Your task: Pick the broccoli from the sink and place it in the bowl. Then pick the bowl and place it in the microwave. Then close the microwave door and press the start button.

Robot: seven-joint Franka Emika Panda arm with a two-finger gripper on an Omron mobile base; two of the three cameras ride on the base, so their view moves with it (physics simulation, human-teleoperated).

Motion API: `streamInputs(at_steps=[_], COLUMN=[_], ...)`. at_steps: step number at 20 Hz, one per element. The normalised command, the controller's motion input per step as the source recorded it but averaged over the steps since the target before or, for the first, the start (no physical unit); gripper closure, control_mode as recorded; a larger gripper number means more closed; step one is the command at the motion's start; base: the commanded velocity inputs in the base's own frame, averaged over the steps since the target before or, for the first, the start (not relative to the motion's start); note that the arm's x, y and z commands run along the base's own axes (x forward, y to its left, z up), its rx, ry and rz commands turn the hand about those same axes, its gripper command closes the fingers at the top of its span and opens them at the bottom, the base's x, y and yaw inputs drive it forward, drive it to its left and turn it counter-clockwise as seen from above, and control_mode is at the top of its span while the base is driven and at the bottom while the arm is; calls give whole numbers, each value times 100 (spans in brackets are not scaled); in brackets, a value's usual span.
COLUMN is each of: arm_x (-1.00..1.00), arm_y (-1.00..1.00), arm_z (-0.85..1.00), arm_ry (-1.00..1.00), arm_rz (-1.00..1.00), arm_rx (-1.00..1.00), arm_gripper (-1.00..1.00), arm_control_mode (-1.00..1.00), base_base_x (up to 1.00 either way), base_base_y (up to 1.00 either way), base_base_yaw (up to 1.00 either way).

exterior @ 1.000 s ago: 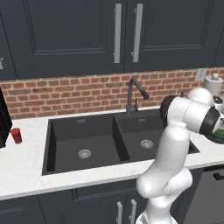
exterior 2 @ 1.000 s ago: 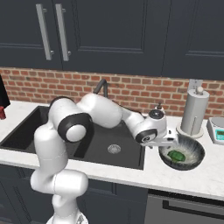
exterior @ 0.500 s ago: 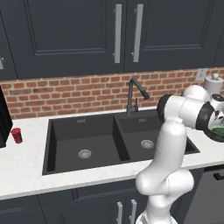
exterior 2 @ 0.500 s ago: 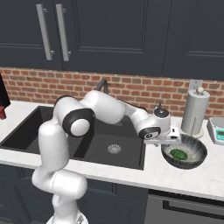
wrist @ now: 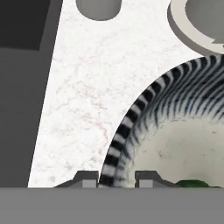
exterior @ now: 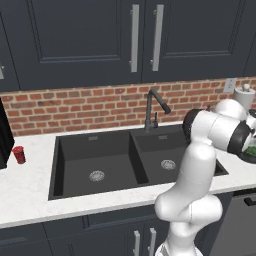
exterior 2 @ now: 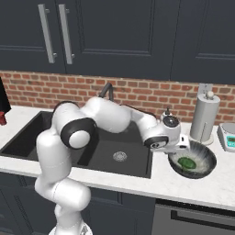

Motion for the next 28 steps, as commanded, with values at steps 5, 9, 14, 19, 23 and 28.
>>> streamInputs(at_steps=[5,9,14,19,23,28], arm_x=[-52,-41,-34,-41,-38,-42], arm_y=[30,38,29,11,11,1], arm_z=[16,43,71,84,79,74], arm_ry=[-31,-28,-6,15,33,33], arm_rz=[5,9,13,9,12,19], arm_rx=[-5,-10,-14,-15,-19,-14], arm_gripper=[100,100,100,100,100,100], arm_control_mode=[-100,-100,-100,-100,-100,-100], base_base_x=[0,0,0,0,0,0], base_base_y=[0,0,0,0,0,0], base_base_yaw=[0,0,0,0,0,0])
